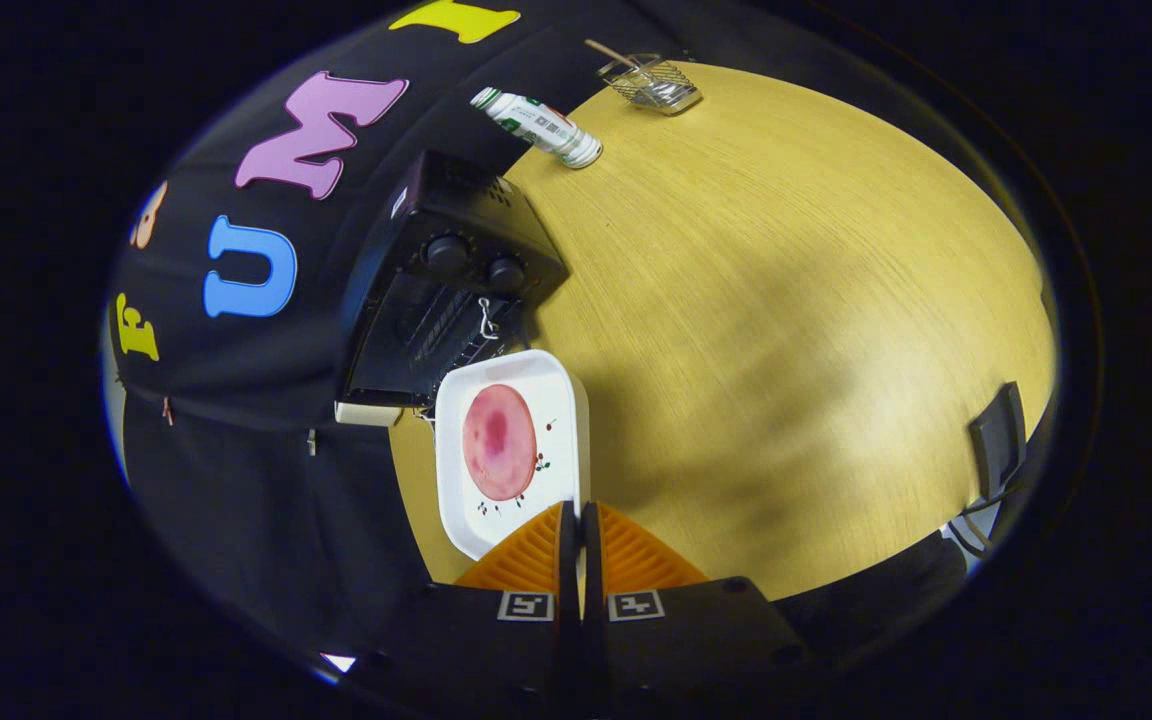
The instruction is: Open the toaster oven, put the food inside, and close the toaster oven door.
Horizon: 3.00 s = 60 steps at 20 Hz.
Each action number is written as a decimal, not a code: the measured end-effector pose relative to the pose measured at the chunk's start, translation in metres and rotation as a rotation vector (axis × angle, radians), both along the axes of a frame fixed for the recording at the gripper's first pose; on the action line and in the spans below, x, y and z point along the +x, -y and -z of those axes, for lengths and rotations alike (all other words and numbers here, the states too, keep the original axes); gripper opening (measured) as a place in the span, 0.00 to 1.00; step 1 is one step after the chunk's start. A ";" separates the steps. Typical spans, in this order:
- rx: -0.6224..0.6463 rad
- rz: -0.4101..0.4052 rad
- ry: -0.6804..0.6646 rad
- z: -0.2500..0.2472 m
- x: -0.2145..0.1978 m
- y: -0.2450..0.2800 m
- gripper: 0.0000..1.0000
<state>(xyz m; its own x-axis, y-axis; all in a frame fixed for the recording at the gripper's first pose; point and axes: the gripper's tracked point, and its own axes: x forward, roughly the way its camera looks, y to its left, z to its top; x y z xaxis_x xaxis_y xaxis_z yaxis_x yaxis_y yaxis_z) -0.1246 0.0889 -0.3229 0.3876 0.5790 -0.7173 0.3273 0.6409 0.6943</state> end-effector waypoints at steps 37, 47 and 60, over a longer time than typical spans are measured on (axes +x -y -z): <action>0.039 0.831 -0.086 0.031 0.190 -0.172 0.05; 0.132 0.881 -0.089 0.028 0.216 -0.190 0.07; 0.173 0.669 0.000 -0.009 0.172 -0.182 0.97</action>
<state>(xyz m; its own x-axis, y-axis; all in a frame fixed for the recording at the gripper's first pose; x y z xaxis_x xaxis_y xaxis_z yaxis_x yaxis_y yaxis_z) 0.0476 0.2707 -0.3144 0.7016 0.3208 -0.6363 0.6139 0.1812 0.7683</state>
